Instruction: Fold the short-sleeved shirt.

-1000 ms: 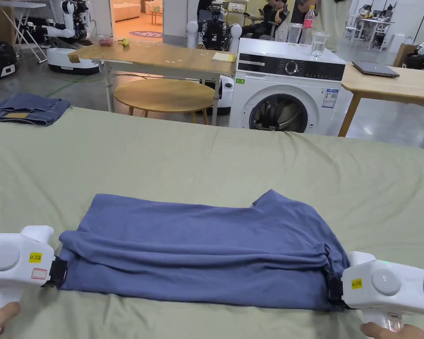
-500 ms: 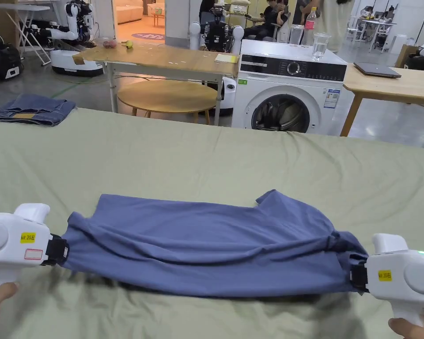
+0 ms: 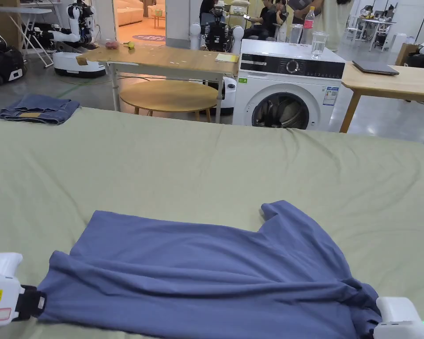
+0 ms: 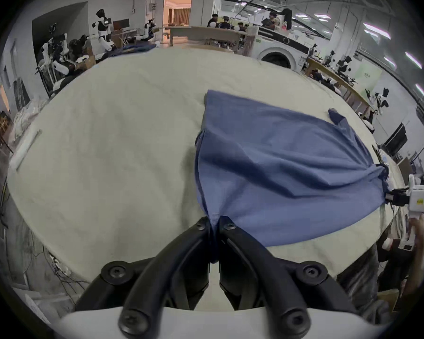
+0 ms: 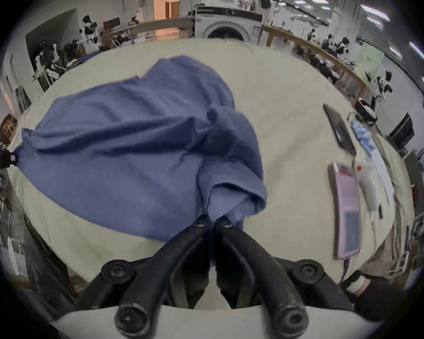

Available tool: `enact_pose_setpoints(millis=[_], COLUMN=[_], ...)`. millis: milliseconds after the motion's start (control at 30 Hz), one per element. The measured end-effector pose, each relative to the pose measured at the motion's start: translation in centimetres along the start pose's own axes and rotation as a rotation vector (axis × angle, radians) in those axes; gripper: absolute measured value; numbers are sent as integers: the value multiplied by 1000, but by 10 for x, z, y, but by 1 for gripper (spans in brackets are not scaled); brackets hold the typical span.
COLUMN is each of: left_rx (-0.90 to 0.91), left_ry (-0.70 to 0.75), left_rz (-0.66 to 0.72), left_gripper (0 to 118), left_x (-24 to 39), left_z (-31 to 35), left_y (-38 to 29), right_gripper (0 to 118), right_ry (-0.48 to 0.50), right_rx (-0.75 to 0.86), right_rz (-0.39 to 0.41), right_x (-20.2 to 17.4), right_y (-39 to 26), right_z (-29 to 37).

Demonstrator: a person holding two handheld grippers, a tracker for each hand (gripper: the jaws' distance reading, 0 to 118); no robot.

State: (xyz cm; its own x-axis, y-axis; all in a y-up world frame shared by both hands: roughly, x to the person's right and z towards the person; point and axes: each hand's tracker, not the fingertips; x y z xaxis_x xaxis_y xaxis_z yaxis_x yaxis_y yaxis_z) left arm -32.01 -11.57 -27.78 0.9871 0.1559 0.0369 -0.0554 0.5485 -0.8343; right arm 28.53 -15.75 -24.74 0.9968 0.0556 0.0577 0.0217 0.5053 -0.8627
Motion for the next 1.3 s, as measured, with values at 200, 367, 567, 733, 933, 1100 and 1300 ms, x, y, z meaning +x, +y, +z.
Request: enact_pose_setpoints(millis=[200,367,567,733,933,1100,1300], left_rx=[-33,-29,67,264,540,661,685], left_ry=[15,22,14,33,60,-14,-24], left_rz=[24,9,-4,-89,-153,-113,-54], left_gripper=[0,0,19,25,24,1,0], left_x=[0,7,23,50,88,96,101], left_z=[-25,-16,11,35,49,52,51], left_y=[-7,1,15,27,23,24,36], right_gripper=[1,12,44,44,8,1,1], right_ry=[-29,-78,-81,-50,-3,19,36], right_rx=[14,67,247,436,615,672,686], right_rz=[3,22,-24,-40,-73,-67,-79], right_x=[-7,-12,-21,-47,-87,-107,-117], right_y=[4,14,36,52,63,66,71], right_z=[-7,13,53,68,68,70,69])
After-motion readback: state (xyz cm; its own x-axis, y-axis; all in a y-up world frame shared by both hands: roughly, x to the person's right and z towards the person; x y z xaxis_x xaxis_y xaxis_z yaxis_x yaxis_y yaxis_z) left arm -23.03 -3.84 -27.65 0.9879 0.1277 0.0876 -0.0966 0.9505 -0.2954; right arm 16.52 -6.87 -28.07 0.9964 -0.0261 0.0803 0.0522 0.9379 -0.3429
